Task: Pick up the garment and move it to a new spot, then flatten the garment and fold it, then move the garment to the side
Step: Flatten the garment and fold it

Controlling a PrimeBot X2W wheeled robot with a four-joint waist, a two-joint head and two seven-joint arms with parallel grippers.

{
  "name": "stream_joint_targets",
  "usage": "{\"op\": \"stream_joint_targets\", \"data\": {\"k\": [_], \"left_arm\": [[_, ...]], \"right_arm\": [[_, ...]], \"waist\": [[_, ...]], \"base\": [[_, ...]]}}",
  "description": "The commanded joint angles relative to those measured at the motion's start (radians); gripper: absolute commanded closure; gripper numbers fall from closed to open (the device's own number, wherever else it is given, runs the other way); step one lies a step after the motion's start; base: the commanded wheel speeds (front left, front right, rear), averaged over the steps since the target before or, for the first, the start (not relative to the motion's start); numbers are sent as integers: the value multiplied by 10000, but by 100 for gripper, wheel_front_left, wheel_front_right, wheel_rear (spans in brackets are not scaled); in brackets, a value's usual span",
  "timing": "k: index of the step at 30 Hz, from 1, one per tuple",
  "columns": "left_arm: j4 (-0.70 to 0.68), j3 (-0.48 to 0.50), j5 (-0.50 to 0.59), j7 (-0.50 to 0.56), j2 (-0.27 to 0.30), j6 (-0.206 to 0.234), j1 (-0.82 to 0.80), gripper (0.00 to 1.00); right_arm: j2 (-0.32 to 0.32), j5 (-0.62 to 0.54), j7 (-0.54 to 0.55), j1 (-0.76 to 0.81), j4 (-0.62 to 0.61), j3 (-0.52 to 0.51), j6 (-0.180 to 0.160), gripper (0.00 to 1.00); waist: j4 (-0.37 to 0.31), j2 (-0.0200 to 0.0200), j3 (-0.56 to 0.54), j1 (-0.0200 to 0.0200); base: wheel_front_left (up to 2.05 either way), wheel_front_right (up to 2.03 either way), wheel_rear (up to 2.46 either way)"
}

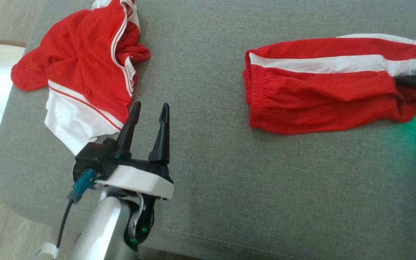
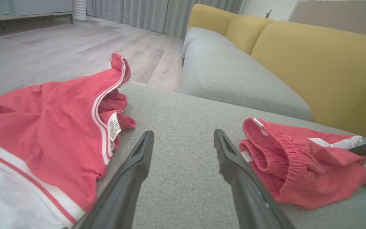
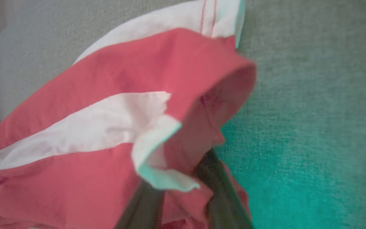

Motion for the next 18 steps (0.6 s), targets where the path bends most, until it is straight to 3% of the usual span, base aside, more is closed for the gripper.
{"op": "stream_joint_targets", "data": {"k": [1,18], "left_arm": [[-262,399,76,-78,30,-70,-1,0],[-380,1081,254,-78,25,-149,666,0]], "right_arm": [[201,-59,51,771,-185,264,71,100],[-1077,-979,-3153,1148,-1662,104,71,100]], "waist": [[-50,0,-54,0],[-1337,0,-1419,0]], "base": [[0,0,0],[0,0,0]]}}
